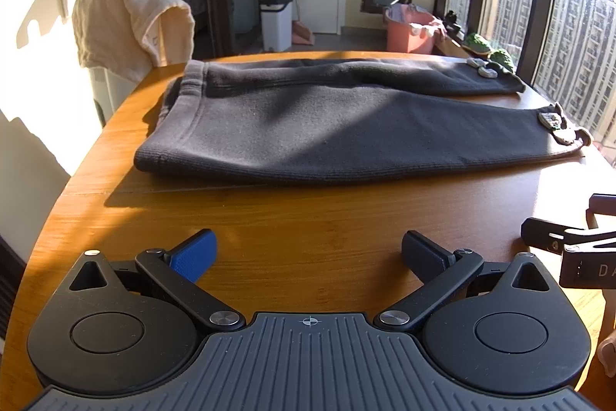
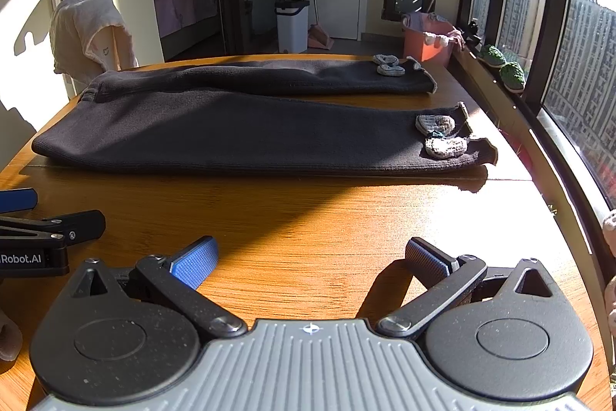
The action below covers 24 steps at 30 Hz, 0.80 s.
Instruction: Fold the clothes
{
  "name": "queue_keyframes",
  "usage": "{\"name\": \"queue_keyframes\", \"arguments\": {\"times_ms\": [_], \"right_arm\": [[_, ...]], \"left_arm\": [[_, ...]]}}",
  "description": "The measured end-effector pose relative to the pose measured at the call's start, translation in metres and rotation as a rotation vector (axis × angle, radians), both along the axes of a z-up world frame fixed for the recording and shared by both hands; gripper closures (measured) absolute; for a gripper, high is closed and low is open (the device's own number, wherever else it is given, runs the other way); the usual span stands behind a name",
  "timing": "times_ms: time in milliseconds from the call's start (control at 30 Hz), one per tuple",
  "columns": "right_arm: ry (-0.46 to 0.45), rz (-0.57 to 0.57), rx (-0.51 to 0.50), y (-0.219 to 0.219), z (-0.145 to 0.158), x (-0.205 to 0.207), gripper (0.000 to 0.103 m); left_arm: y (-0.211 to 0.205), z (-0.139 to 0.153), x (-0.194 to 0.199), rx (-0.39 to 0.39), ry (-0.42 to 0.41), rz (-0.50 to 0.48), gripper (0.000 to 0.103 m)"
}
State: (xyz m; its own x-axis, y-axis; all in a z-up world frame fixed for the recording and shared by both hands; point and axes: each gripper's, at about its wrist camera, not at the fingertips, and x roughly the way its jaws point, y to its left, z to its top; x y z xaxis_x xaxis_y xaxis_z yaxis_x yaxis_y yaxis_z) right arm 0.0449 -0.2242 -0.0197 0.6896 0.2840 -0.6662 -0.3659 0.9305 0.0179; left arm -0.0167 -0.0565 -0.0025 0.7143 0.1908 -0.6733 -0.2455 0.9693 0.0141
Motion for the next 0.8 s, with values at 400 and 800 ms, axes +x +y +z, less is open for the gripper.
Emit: {"name": "queue_keyframes", "arguments": {"times_ms": [400,800], "right_arm": [[-0.001,0.004,0.004,-0.0006,0.0003,0.0001,0.0],[-0.002,0.013,0.005,-0.0007,-0.0001,0.0009,0.0]], "left_arm": [[-0.0018,-0.0004,-0.0016,0.004,-0.007,0.01,0.0],[-0.0018,0.0002,-0.0015,0.005,-0.008,0.012,0.0]]}}
